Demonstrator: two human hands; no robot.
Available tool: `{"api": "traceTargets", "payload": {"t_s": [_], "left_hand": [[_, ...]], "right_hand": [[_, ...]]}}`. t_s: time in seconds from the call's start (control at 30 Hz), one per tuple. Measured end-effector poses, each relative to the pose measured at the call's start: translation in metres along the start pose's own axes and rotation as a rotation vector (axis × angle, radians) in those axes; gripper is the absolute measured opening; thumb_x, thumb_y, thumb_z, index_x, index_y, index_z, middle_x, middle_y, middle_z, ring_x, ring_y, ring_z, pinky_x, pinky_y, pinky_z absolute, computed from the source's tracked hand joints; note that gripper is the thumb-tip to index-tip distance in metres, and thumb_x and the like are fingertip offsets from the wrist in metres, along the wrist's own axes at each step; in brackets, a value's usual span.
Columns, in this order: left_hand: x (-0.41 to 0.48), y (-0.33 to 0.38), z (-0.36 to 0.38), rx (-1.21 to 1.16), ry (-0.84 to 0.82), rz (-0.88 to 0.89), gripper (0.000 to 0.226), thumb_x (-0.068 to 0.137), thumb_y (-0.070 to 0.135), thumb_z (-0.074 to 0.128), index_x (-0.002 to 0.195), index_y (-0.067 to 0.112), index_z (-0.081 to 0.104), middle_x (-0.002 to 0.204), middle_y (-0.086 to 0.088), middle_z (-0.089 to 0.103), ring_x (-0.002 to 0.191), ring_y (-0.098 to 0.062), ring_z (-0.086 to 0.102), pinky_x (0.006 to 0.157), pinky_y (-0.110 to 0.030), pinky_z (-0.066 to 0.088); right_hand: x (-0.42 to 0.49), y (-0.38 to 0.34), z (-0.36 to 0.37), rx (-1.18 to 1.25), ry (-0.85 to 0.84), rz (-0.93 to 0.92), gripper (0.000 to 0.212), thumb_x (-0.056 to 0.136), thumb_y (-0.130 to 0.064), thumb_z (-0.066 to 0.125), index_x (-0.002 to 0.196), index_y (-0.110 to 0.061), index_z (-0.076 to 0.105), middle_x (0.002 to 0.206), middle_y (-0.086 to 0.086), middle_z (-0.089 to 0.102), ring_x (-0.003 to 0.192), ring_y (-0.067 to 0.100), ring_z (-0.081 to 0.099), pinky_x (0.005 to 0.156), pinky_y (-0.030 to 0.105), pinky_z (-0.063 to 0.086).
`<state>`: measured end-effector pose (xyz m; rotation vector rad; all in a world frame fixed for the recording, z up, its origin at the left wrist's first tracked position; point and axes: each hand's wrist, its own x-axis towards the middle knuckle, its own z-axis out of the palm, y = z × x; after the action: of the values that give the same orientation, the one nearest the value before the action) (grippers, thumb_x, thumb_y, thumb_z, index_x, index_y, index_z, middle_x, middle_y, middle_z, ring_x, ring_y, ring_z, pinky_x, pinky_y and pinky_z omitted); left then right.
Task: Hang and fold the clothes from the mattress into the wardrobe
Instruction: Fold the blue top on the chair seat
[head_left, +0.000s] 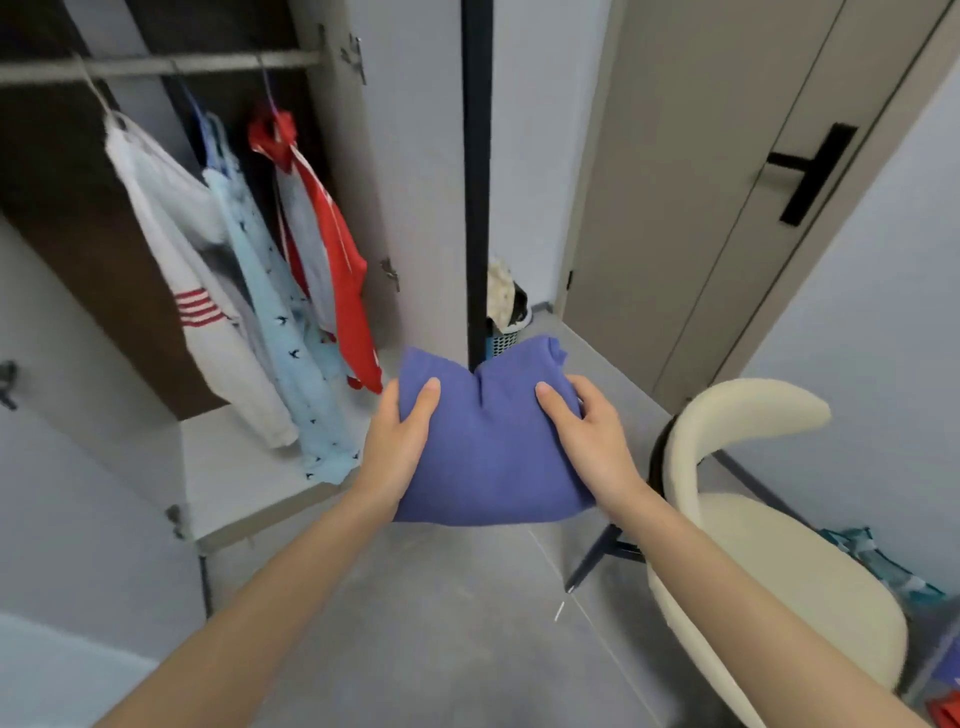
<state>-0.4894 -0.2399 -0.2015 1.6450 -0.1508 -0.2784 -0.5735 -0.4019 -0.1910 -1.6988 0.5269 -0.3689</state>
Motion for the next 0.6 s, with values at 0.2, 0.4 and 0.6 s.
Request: {"api": "traceTargets", "payload": {"t_s": [0.2,0.4,0.6], "left_hand": [[0.014,0.046,-0.135,-0.032,0.166,0.083,0.02,0.095,0.041,0.051,0.113,0.033,0.052,0.111,0.013,0.062,0.104,-0.01,0.061,0.091,-0.032,0.048],[0.04,0.115,-0.234,-0.046,0.266,0.21,0.03,0.097,0.041,0.047,0.12,0.023,0.052,0.113,0.007,0.062,0.101,-0.012,0.062,0.085,-0.032,0.051],[0.089,0.192,-0.298,-0.02,0.356,0.376,0.025,0.099,0.038,0.045,0.117,0.022,0.05,0.113,0.004,0.059,0.1,-0.013,0.06,0.076,-0.026,0.049]], "right_hand": [[0.008,-0.074,0.121,0.011,-0.105,-0.118,0.021,0.096,-0.028,0.054,0.084,-0.011,0.055,0.078,0.001,0.057,0.072,0.014,0.052,0.07,0.029,0.041],[0.031,-0.158,0.206,0.049,-0.19,-0.254,0.022,0.098,-0.028,0.05,0.098,-0.007,0.058,0.09,0.003,0.062,0.079,0.016,0.056,0.075,0.03,0.045],[0.075,-0.249,0.267,0.084,-0.195,-0.421,0.016,0.098,-0.029,0.05,0.092,-0.016,0.059,0.087,-0.003,0.063,0.08,0.014,0.058,0.076,0.031,0.046]]}}
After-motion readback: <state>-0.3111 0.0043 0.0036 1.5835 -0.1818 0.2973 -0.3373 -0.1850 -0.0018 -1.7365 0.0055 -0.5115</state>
